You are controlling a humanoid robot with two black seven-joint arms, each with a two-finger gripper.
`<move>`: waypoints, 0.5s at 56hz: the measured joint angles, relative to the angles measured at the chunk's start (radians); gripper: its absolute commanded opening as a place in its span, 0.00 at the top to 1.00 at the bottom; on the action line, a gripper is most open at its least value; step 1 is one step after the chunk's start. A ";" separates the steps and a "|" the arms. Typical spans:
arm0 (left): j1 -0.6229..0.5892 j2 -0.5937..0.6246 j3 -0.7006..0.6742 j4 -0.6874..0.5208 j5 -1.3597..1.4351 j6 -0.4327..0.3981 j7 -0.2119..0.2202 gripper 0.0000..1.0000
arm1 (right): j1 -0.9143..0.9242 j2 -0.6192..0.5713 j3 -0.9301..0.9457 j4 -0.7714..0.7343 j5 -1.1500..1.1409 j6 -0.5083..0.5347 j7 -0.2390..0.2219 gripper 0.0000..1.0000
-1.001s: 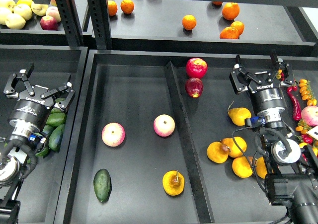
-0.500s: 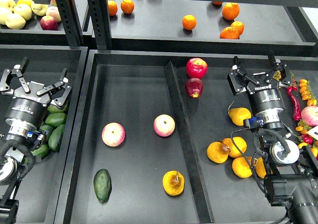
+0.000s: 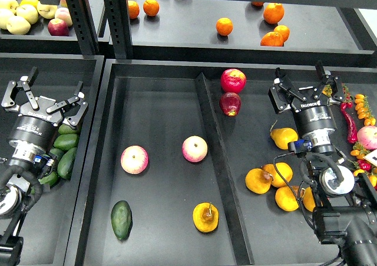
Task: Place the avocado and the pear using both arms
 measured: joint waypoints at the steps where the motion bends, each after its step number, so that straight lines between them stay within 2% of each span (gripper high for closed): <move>1: -0.006 0.000 0.000 0.001 0.000 0.001 0.003 0.00 | 0.000 0.000 0.000 0.000 0.000 0.000 0.000 0.00; 6: -0.030 0.000 0.003 0.006 -0.003 0.009 0.029 0.00 | 0.001 0.000 -0.002 -0.003 0.001 0.000 0.000 0.00; 11: -0.049 0.000 0.008 0.009 -0.012 0.014 0.085 0.00 | 0.001 0.000 -0.002 -0.007 0.001 0.000 -0.001 0.00; 12: -0.061 0.000 0.011 0.013 -0.020 0.019 0.142 0.00 | 0.001 0.000 -0.002 -0.007 0.001 0.000 -0.001 0.00; 16: -0.078 0.000 0.013 0.019 -0.026 0.025 0.206 0.00 | 0.001 0.000 -0.002 -0.008 0.002 0.000 -0.002 0.00; 21: -0.119 0.000 0.040 0.030 -0.050 0.035 0.331 0.00 | 0.003 0.000 -0.003 -0.010 0.001 -0.001 -0.005 0.00; 24: -0.138 0.014 0.076 0.039 -0.076 0.044 0.364 0.00 | 0.003 0.000 -0.003 -0.013 0.001 -0.001 -0.005 0.00; 28: -0.169 0.079 0.151 0.054 -0.124 0.060 0.379 0.00 | 0.002 0.000 -0.002 -0.017 0.001 -0.001 -0.005 0.00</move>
